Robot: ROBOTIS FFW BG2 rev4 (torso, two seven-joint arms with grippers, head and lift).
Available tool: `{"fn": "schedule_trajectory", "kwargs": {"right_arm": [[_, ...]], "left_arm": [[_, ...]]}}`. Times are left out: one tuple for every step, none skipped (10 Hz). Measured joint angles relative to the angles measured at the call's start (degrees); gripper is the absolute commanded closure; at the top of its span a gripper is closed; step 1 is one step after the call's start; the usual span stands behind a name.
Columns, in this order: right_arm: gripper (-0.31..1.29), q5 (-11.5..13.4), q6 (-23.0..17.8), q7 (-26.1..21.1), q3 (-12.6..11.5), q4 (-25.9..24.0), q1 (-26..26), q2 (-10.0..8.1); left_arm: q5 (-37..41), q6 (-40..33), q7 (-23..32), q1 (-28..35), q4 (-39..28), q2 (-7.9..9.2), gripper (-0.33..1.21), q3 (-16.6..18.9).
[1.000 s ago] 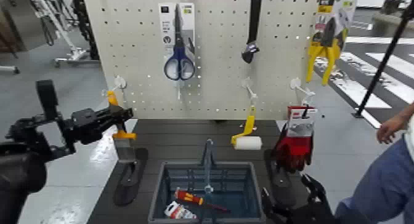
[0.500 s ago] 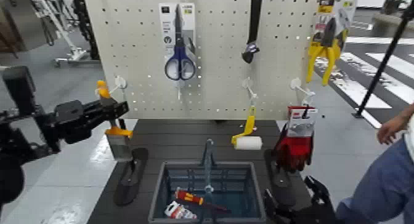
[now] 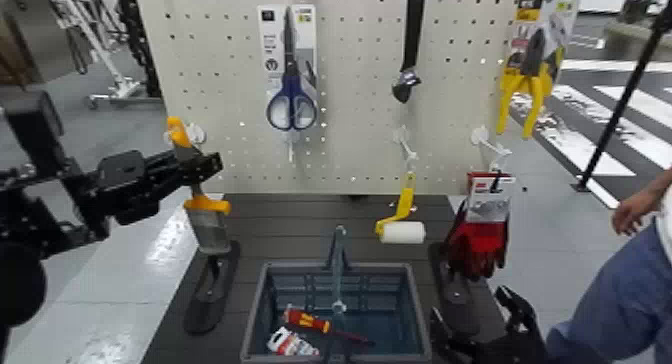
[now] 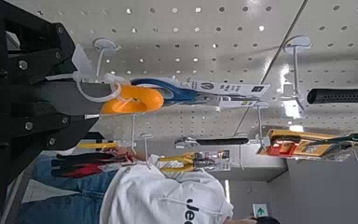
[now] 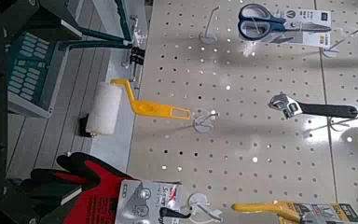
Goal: Put the yellow paint brush into the crate.
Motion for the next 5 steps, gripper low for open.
{"fn": "schedule_trajectory", "kwargs": {"right_arm": [[0.15, 0.0, 0.1, 0.0, 0.1, 0.0, -0.1, 0.03], [0.15, 0.0, 0.1, 0.0, 0.1, 0.0, -0.1, 0.04], [0.15, 0.0, 0.2, 0.0, 0.2, 0.1, -0.2, 0.07], [0.15, 0.0, 0.2, 0.0, 0.2, 0.1, -0.2, 0.08], [0.15, 0.0, 0.3, 0.0, 0.3, 0.1, -0.3, 0.07]], "left_arm": [[0.7, 0.0, 0.2, -0.1, 0.0, -0.06, 1.18, -0.6], [1.9, -0.1, 0.3, -0.3, 0.4, -0.23, 1.18, -1.8], [3.0, -0.3, 0.4, -0.5, 0.9, -0.54, 1.18, -3.4], [4.0, -0.5, 0.5, -0.7, 1.4, -0.79, 1.18, -4.5], [4.7, -0.7, 0.5, -0.7, 2.2, -1.05, 1.18, -5.5]]}}
